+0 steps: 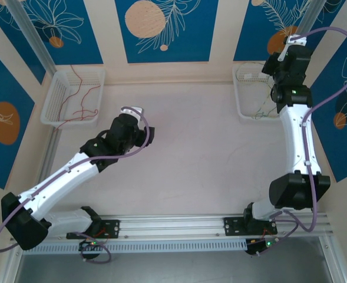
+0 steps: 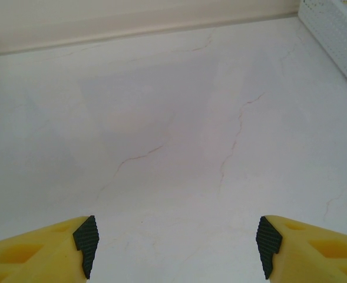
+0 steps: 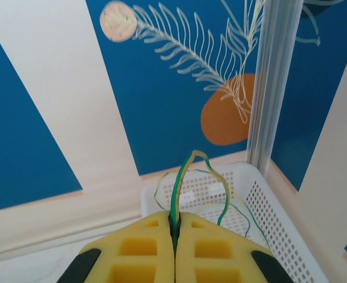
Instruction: Untangle the cables
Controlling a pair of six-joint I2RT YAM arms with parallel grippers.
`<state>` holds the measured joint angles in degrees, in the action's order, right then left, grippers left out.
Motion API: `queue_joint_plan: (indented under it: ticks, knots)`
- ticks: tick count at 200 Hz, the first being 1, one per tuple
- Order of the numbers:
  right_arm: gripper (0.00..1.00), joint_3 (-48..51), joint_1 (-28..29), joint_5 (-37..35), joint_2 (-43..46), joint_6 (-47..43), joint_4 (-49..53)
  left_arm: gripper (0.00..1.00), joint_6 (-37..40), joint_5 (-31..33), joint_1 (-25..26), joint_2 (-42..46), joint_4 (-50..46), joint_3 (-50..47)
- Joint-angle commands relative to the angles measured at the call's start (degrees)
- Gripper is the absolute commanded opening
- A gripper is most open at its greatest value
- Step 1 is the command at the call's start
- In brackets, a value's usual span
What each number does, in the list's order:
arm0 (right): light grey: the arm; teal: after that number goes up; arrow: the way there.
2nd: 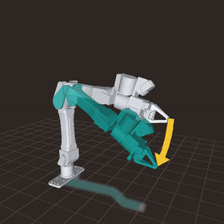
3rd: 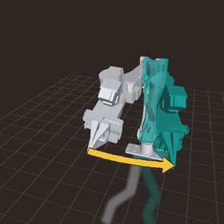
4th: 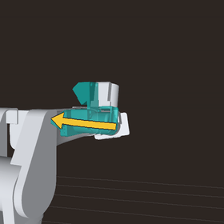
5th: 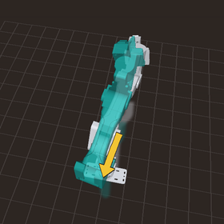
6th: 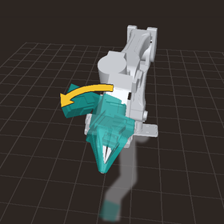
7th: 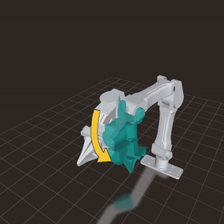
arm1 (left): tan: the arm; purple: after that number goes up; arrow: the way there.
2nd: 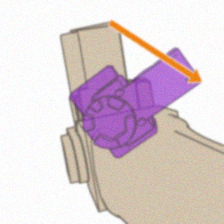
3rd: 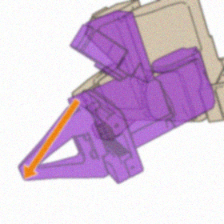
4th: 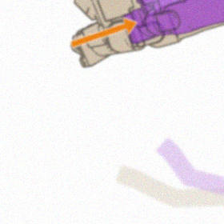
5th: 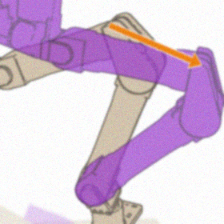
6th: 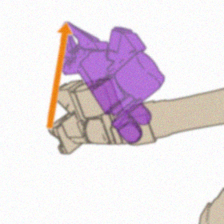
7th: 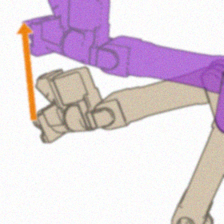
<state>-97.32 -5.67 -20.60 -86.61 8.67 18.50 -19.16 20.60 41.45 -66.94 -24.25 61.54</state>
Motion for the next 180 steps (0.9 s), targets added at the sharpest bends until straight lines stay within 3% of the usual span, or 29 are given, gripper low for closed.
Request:
queue_joint_plan:
  ticks: [1, 51, 117, 147, 180]
  knots:
    - [0.0, 1.0, -0.22, 1.56, -0.31, -1.46, -2.19, 0.73, -0.35, 2.27, 0.52, 0.85, -1.11, -0.04]
    - [0.0, 5.77, 0.84, -0.63, -2.21, -3.29, -5.55, 0.74, 0.57, 2.39, 0.51, -0.72, -1.62, 1.61]
    - [0.0, -10.5, 1.37, 5.16, -2.33, -0.3, 6.06, 0.73, -0.39, 2.58, 0.6, -0.74, -0.98, 0.84]
    - [0.0, -8.34, 1.2, 7.59, 1.52, 1.47, 2.97, 0.73, -0.65, 2.78, 0.56, -0.04, -0.81, -0.01]
    - [0.0, -8.41, 1.08, 3.69, 1.35, -0.05, -0.11, 0.73, 0.0, 3.32, 0.59, 0.05, -1.43, 0.51]
